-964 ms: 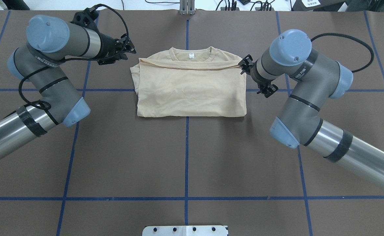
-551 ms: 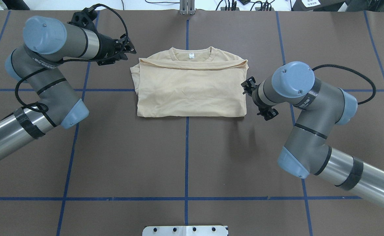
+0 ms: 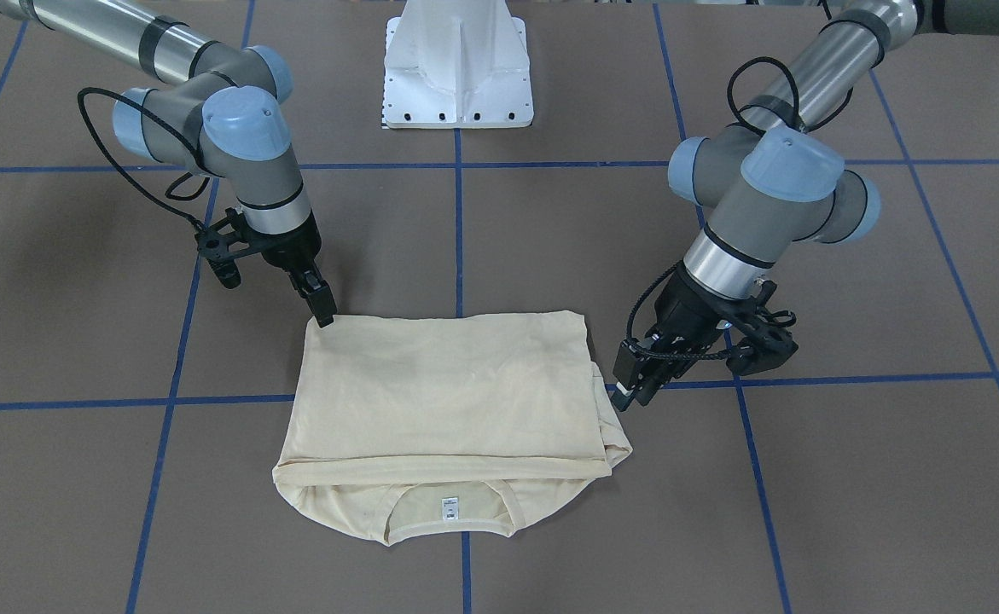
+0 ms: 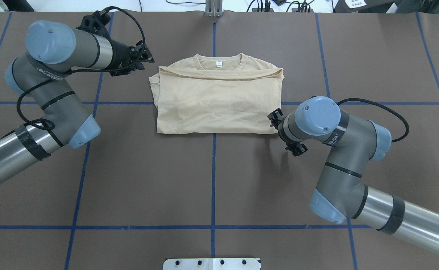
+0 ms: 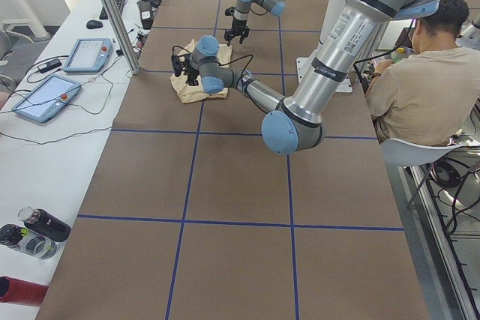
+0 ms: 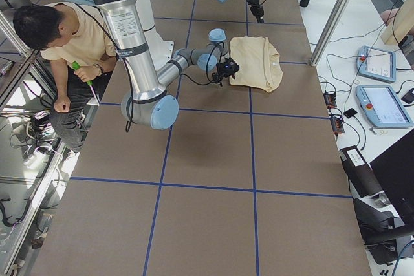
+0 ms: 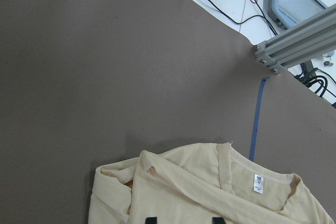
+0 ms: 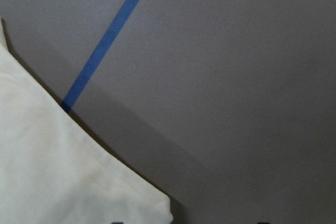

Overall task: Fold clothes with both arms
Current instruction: 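Raise the left gripper away while the right gripper moves to the folded shirt's side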

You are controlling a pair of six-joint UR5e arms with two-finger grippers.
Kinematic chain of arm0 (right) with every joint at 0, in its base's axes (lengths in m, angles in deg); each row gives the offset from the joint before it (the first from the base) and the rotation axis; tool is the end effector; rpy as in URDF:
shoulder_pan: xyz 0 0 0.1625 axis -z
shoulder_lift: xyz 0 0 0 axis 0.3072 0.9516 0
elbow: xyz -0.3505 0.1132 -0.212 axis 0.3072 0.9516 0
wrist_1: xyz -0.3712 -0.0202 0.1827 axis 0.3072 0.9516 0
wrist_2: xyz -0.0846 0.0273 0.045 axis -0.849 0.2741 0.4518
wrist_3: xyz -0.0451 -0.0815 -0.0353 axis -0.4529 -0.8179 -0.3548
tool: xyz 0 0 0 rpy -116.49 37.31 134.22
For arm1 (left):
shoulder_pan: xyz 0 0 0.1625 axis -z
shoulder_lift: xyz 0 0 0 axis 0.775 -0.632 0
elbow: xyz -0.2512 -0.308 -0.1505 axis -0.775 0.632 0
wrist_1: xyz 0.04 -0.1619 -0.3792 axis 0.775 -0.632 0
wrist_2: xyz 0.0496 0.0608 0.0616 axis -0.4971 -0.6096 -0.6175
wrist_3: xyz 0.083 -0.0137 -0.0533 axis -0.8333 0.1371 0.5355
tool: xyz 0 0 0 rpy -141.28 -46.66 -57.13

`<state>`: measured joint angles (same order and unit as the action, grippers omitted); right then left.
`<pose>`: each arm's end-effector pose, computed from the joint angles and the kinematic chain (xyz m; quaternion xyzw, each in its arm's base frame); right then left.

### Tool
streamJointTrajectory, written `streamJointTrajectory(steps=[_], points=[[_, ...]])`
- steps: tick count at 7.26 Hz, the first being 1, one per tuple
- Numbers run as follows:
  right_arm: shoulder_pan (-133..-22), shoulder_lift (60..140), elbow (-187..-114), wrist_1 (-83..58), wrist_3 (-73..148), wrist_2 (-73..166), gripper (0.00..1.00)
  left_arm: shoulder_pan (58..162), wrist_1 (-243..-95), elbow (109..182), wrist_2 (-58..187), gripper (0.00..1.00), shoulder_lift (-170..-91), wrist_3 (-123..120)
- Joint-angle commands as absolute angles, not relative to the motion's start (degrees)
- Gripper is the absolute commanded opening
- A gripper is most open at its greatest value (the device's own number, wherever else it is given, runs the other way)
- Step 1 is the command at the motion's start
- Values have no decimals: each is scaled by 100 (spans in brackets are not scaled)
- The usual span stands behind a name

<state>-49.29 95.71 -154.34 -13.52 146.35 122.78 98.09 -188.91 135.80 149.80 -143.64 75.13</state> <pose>-0.4946 -0.4390 0.3472 -0.0894 -0.3807 0.4819 0.7841 0.4062 -0.5938 0.2967 0.1103 0.5709 -0.2577 0.7717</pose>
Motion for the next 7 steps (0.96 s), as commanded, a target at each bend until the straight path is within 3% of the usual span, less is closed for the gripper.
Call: streamJointTrajectory(steps=[1, 7], points=[[-4909, 9515, -15401, -1352, 14637, 12153, 82, 9800, -18891, 13575, 14970, 46, -14344, 7506], [-4909, 9462, -15375, -1343, 14778, 11950, 77, 9800, -18891, 13566, 14970, 46, -14335, 7506]])
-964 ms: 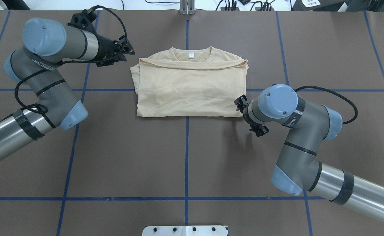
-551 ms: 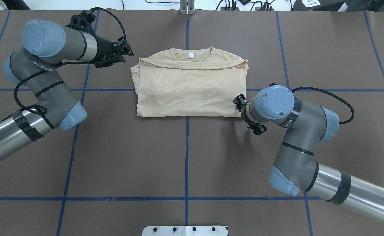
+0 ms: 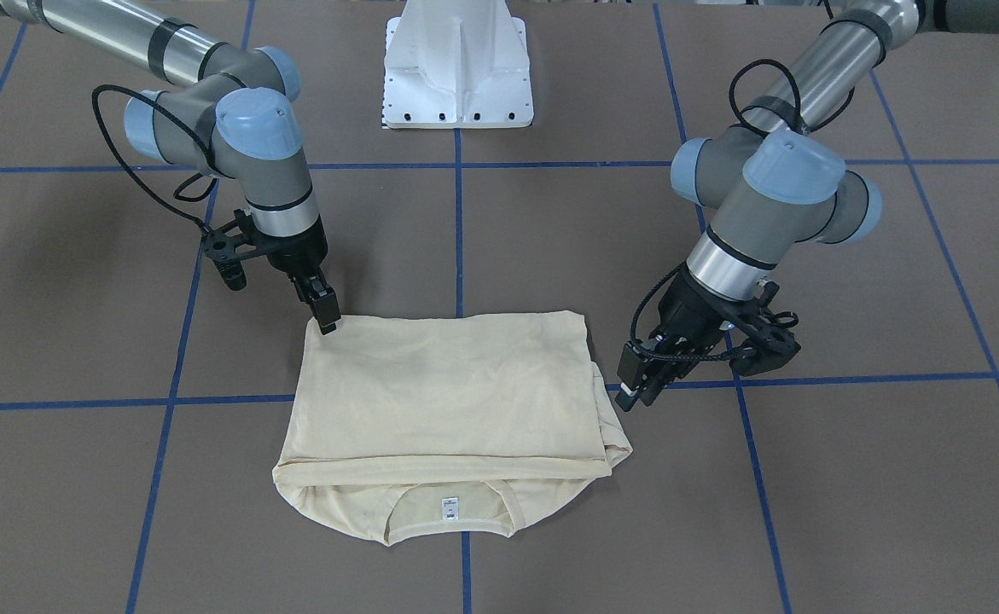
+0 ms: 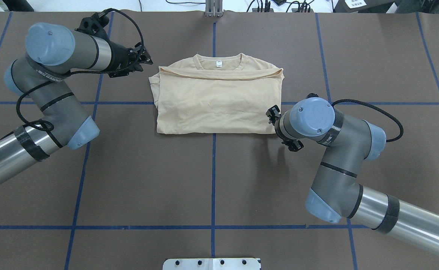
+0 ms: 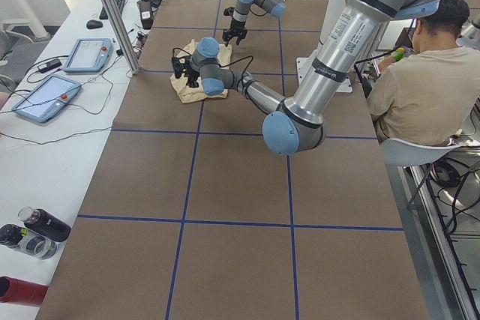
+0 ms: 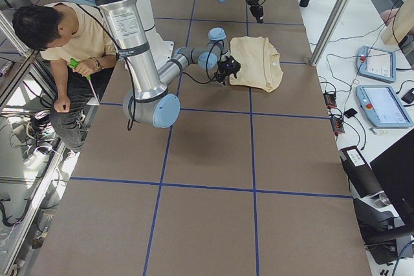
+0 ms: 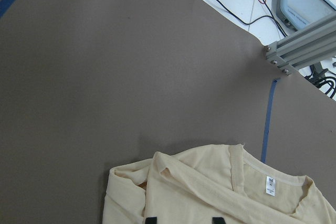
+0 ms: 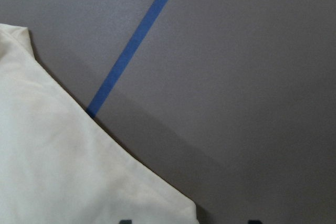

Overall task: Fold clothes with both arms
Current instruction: 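Lower the right gripper and grasp the edge of the folded shirt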

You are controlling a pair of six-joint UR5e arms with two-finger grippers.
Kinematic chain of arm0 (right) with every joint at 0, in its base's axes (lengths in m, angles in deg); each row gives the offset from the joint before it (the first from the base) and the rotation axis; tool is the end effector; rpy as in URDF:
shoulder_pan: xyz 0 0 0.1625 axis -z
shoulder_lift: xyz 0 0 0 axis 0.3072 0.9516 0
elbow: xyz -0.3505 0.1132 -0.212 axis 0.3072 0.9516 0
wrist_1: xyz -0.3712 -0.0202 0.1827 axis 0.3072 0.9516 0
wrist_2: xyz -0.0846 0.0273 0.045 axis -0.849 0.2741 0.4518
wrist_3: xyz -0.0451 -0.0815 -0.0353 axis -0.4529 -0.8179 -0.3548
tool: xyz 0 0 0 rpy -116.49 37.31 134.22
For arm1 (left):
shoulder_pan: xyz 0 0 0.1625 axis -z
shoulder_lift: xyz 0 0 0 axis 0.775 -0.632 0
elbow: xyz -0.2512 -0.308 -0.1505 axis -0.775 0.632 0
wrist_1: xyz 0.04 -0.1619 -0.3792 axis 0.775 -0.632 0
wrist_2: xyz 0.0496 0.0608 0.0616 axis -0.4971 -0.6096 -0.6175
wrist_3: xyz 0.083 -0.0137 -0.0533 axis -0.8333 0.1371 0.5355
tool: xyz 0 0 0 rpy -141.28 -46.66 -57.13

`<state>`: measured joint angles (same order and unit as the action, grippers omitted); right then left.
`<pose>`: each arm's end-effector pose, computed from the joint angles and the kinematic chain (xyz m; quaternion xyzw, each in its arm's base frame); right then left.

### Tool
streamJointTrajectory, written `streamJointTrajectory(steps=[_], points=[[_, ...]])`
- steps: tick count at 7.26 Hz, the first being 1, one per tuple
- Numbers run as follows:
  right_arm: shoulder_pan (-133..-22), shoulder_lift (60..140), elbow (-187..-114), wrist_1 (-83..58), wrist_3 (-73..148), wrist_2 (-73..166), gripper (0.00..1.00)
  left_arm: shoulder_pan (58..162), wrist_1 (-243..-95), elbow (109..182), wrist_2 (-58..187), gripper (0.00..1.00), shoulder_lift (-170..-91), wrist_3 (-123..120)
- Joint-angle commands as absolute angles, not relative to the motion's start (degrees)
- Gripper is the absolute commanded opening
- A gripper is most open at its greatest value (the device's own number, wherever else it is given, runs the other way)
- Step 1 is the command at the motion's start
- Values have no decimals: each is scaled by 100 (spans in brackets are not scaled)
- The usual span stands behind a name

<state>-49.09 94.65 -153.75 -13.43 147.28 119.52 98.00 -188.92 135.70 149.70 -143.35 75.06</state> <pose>-0.4984 -0.4452 0.3408 -0.0671 -0.3849 0.4961 0.7754 0.4069 -0.5931 0.3011 0.1096 0.5683 -0.2582 0.7735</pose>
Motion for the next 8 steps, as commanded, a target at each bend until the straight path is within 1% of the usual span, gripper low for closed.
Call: streamJointTrajectory(steps=[1, 3, 4, 5, 6, 7, 8], points=[[-4909, 9462, -15366, -1343, 14787, 11941, 77, 9800, -18891, 13566, 14970, 46, -14335, 7506], [-4909, 9462, -15340, -1343, 14778, 11941, 77, 9791, -18891, 13558, 14978, 45, -14335, 7497], [-4909, 9444, -15305, -1343, 14778, 11924, 75, 9791, -18891, 13549, 14978, 45, -14335, 7497], [-4909, 9435, -15296, -1343, 14795, 11924, 65, 9791, -18891, 13557, 14978, 45, -14344, 7497], [-4909, 9444, -15296, -1343, 14839, 11924, 61, 9791, -18891, 13558, 14978, 45, -14335, 7497], [-4909, 9435, -15296, -1343, 14883, 11924, 36, 9791, -18891, 13558, 14978, 45, -14335, 7497], [-4909, 9427, -15305, -1343, 14910, 11924, 0, 9791, -18891, 13558, 14978, 45, -14326, 7497]])
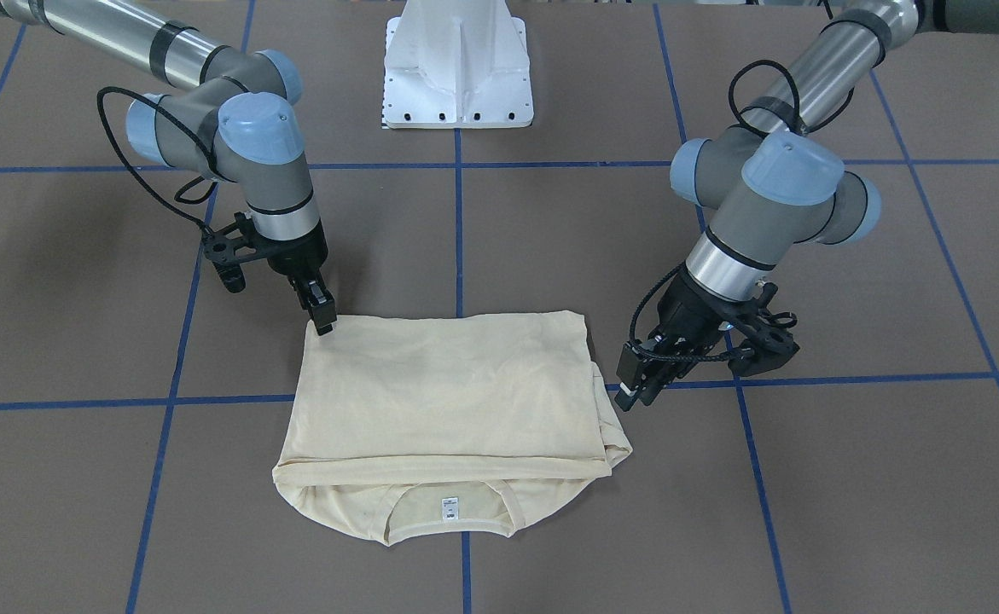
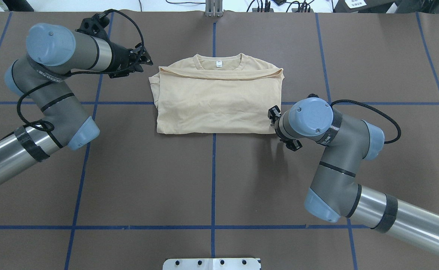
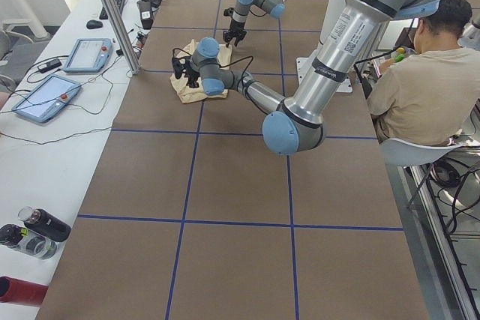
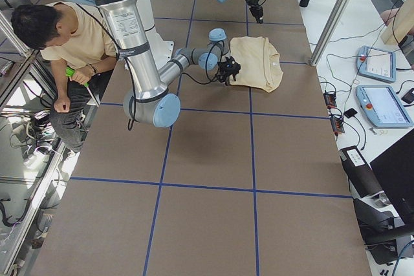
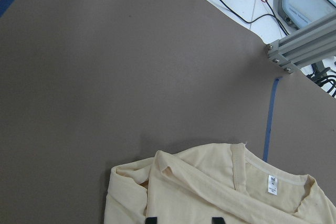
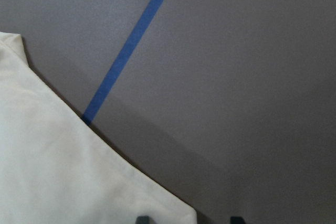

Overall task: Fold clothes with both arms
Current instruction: 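Lower the right gripper and grasp the edge of the folded shirt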

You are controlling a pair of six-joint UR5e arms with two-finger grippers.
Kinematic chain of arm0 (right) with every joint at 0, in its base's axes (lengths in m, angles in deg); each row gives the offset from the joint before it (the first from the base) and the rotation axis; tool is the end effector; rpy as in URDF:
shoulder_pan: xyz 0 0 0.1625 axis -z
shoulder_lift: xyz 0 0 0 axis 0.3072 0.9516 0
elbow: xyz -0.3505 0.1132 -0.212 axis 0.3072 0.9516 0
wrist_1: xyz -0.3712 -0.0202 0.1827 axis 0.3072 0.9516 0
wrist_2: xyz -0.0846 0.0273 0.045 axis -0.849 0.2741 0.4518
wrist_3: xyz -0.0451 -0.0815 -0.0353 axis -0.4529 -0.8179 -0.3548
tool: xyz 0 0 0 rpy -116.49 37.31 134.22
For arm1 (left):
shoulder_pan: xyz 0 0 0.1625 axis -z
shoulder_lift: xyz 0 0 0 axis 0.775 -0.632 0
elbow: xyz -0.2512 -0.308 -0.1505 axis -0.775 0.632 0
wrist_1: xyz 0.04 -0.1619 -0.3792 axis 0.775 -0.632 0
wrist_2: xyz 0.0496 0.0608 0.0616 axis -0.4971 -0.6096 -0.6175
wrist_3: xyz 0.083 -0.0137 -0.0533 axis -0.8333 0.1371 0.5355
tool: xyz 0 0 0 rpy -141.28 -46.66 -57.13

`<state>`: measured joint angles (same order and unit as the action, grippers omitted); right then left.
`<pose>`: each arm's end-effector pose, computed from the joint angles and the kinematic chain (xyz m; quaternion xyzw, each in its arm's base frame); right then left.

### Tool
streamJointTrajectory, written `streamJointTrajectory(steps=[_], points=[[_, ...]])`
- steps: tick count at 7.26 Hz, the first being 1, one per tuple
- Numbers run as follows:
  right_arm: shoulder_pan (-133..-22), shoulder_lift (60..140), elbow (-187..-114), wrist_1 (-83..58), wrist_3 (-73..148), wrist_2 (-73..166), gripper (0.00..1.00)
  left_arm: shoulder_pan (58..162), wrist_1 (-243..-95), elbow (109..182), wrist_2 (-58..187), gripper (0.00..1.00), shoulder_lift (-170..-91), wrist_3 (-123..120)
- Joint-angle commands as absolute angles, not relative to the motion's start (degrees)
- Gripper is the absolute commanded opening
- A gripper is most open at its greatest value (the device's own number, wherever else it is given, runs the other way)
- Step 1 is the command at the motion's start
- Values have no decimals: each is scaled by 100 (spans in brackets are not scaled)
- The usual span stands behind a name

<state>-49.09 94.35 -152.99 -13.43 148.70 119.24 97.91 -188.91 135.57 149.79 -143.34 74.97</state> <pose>-0.5013 -0.4475 0.3437 -0.0694 -0.3805 0.5076 0.7699 0.4082 -0.5927 0.3023 0.1085 0.5676 -0.2570 0.7746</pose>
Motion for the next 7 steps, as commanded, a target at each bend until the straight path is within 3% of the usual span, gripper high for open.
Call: streamJointTrajectory(steps=[1, 4, 7], points=[[-4909, 9400, -15305, -1343, 14910, 11932, 0, 9791, -18891, 13549, 14970, 45, -14326, 7497], [-4944, 9374, -15392, -1334, 14892, 11976, 0, 9791, -18891, 13584, 14996, 45, -14326, 7506], [-4988, 9863, -16311, -1255, 14892, 12230, 0, 9748, -18882, 14038, 15040, 45, -14047, 7550]])
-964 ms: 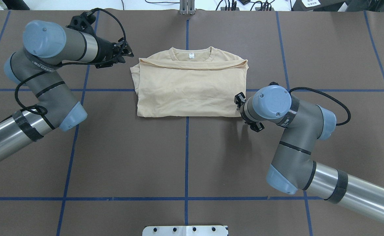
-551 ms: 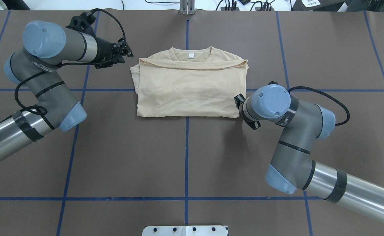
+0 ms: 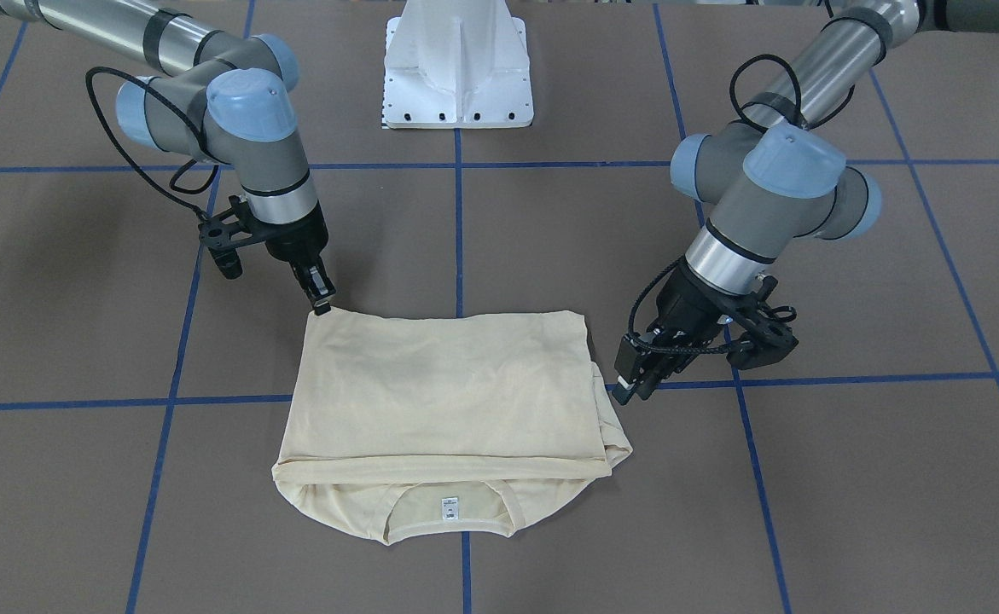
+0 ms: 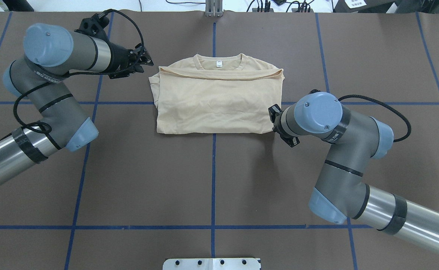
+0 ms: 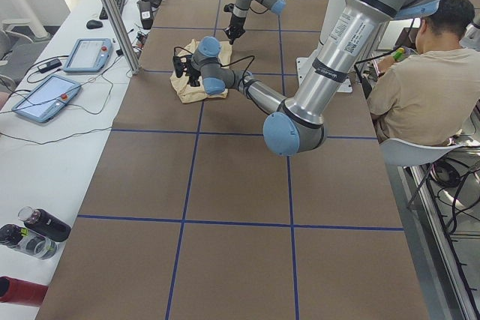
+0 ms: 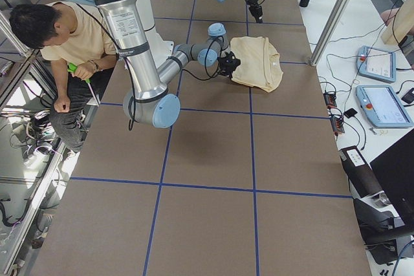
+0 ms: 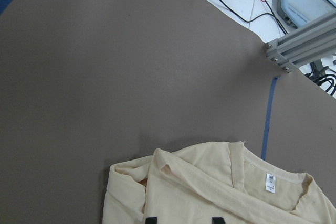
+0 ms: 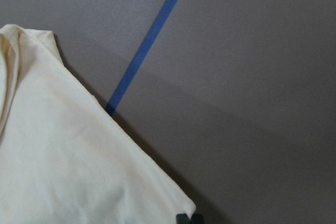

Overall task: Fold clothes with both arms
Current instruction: 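Lower the right gripper and grasp the edge of the folded shirt, then drag the folded shirt with the right gripper toward the robot, rotating it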

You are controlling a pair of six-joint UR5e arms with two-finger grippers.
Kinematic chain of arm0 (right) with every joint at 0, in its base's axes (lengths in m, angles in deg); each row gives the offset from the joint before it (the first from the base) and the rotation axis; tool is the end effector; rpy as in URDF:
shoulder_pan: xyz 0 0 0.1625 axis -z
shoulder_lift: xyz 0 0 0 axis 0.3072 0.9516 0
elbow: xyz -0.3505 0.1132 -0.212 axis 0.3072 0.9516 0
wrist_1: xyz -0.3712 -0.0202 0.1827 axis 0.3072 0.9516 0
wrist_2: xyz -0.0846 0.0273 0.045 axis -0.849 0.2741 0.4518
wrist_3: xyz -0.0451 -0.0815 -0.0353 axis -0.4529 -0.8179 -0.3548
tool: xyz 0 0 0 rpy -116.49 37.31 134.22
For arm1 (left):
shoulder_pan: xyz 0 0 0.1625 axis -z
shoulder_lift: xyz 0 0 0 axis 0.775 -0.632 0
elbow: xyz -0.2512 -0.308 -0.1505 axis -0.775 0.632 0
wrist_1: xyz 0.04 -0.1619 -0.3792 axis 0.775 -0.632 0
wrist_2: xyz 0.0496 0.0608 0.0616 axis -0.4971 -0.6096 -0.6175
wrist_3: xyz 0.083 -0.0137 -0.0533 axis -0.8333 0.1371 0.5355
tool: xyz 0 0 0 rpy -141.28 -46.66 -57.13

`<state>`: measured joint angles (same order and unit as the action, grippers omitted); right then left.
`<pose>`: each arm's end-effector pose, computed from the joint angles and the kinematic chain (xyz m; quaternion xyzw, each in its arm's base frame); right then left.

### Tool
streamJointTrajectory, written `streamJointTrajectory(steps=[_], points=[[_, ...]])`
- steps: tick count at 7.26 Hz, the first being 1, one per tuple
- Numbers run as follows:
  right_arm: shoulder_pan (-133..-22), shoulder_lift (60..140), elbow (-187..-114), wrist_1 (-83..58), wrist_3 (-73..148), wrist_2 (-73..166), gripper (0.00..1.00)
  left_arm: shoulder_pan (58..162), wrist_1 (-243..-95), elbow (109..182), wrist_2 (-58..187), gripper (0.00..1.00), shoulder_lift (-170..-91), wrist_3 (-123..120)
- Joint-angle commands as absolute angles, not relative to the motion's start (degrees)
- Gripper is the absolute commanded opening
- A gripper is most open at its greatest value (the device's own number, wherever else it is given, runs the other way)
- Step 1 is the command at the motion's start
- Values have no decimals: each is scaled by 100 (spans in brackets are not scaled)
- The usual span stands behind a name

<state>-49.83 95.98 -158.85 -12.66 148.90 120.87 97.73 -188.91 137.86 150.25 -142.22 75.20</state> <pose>-0.4738 -0.4371 0.3158 -0.0814 -0.4074 0.5006 0.7595 0.4026 -0.5822 0.2969 0.1073 0.5762 -0.2515 0.7702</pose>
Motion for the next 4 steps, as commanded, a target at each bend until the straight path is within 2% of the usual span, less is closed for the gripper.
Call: streamJointTrajectory(steps=[1, 3, 4], points=[[-4988, 10023, -16481, -1255, 14901, 12266, 0, 9643, -18873, 14232, 15031, 45, -13853, 7568], [-4761, 10024, -16727, -985, 14910, 12266, 0, 9537, -18716, 14313, 15031, 45, -13816, 7594], [-4516, 10024, -17129, -460, 14910, 12266, 0, 9528, -18506, 14418, 15049, 45, -13825, 7594]])
